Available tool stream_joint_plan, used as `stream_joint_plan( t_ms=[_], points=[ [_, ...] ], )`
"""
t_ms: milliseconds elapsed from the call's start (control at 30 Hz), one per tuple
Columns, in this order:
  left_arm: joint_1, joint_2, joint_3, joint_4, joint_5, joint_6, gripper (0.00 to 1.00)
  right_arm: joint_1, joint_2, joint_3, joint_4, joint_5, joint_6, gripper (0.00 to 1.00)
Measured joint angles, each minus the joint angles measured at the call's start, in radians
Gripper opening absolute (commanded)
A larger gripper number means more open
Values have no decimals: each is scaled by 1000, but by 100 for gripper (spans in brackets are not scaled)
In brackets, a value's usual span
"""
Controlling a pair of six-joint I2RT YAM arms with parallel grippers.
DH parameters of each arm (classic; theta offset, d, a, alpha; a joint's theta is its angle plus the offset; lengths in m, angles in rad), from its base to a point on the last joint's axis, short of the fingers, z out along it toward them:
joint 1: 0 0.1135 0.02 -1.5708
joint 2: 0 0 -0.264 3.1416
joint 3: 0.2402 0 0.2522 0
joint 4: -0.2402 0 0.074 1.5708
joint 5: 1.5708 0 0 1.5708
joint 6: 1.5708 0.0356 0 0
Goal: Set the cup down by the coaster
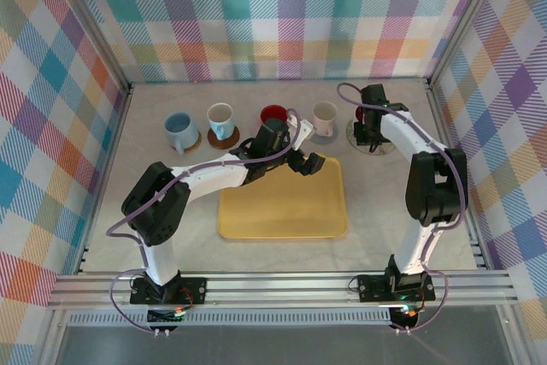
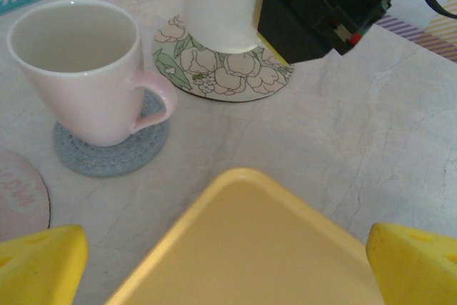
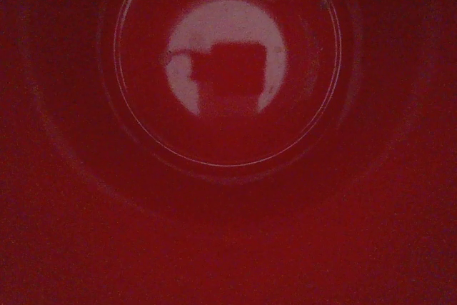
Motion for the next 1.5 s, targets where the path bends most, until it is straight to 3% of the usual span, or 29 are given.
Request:
stream_joint_plan(
  t_ms=[400,867,1333,1500],
  points=[
    [0,20,6,-1,16,0,100,-81,127,61,27,-15,12,0],
    [1,40,24,-8,19,0,100,-100,192,73,42,-18,28,0],
    [-2,45,42,-16,19,0,100,-100,192,73,55,-26,61,31],
    [-7,45,51,-22,19,1,100,-99,192,73,63,-30,72,35]
  ],
)
